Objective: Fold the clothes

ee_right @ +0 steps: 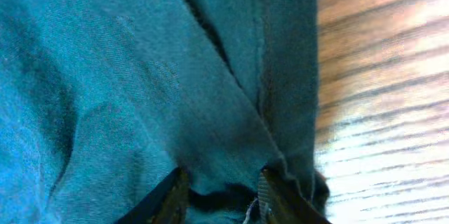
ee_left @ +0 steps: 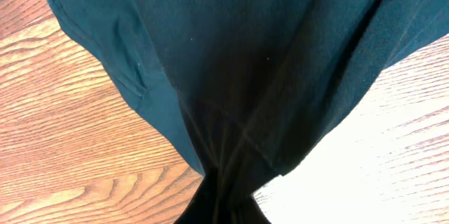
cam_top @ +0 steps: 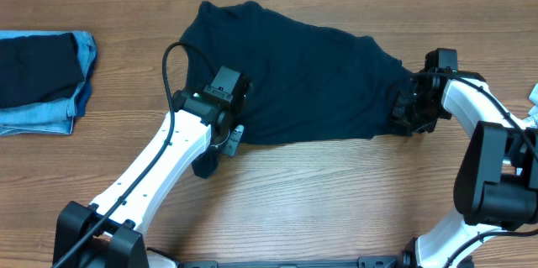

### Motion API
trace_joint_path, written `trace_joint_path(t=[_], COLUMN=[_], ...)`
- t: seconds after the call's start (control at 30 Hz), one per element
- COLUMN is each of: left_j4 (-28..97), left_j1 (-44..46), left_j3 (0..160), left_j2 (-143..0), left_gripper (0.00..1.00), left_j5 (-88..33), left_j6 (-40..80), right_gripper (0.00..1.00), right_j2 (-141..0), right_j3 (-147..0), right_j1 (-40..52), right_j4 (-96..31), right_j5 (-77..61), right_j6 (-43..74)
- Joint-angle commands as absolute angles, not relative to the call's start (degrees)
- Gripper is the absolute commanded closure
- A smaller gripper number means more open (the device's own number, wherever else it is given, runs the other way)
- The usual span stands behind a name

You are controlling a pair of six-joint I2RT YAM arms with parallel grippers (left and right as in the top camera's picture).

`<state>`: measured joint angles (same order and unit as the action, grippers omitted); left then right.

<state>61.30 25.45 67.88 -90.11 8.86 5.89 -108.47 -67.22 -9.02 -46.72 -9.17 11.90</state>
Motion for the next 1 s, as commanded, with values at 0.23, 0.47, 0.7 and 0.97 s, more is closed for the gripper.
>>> trace_joint_path(t=[0.23, 0.47, 0.7, 0.97], left_j4=[61.23, 61.23, 61.23, 61.21], left_j1=[25.1, 25.1, 25.1, 25.1], left_j3=[68.47, 68.47, 68.47, 68.47], left_j2=[-89.89, -89.89, -89.89, -89.89], left_gripper=[0.95, 0.95, 0.95, 0.95], left_j5=[9.63, 9.61, 9.56, 9.56], left_j6=[6.24, 6.22, 6.24, 6.24], right_gripper=[0.85, 0.55, 0.44, 0.43], right_j2=[-105.3, -104.9, -106.08, -108.27], right_j3=[-73.32, -73.6, -73.25, -72.99], right_j1=[-9.13, -9.3, -9.3, -9.3], right_j4=[-48.53, -46.52, -40.93, -37.28], right_j5=[-9.74, -8.23, -8.23, -11.35], right_j6=[11.7, 10.24, 8.45, 8.45])
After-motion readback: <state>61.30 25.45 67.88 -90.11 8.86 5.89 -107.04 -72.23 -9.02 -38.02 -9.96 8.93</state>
